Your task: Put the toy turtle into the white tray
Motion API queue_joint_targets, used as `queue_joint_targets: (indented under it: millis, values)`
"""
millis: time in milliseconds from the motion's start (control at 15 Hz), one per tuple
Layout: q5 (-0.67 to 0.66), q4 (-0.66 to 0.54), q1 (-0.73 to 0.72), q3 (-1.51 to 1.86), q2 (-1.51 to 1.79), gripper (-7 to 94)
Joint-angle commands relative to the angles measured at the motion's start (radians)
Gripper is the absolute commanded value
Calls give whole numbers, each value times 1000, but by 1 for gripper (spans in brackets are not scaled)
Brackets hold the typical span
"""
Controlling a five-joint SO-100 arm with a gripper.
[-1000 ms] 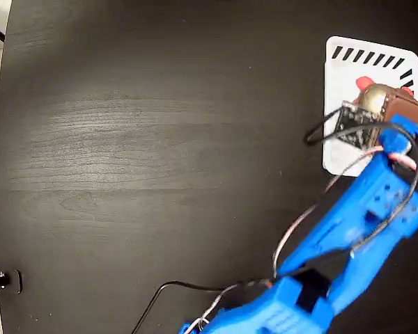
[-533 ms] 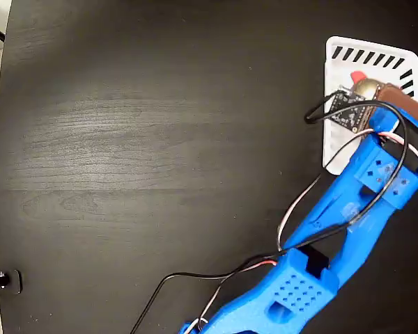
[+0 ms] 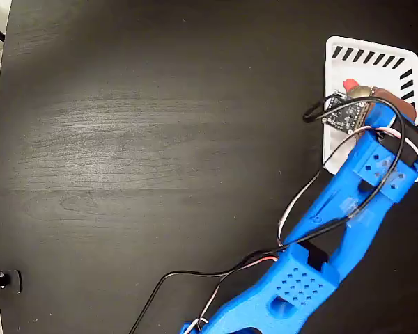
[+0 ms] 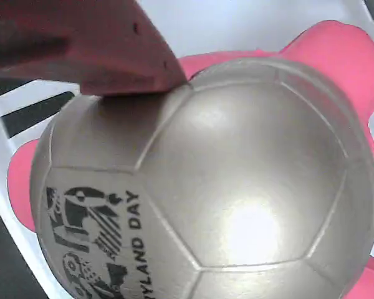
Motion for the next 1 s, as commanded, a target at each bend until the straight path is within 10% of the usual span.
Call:
queue_joint_targets:
  millis: [0,600,933]
  values:
    - [-15,23,11,-107,64,45]
    - [-54,40,34,-80,110,55]
    - [129,-44,-40,190,442,6]
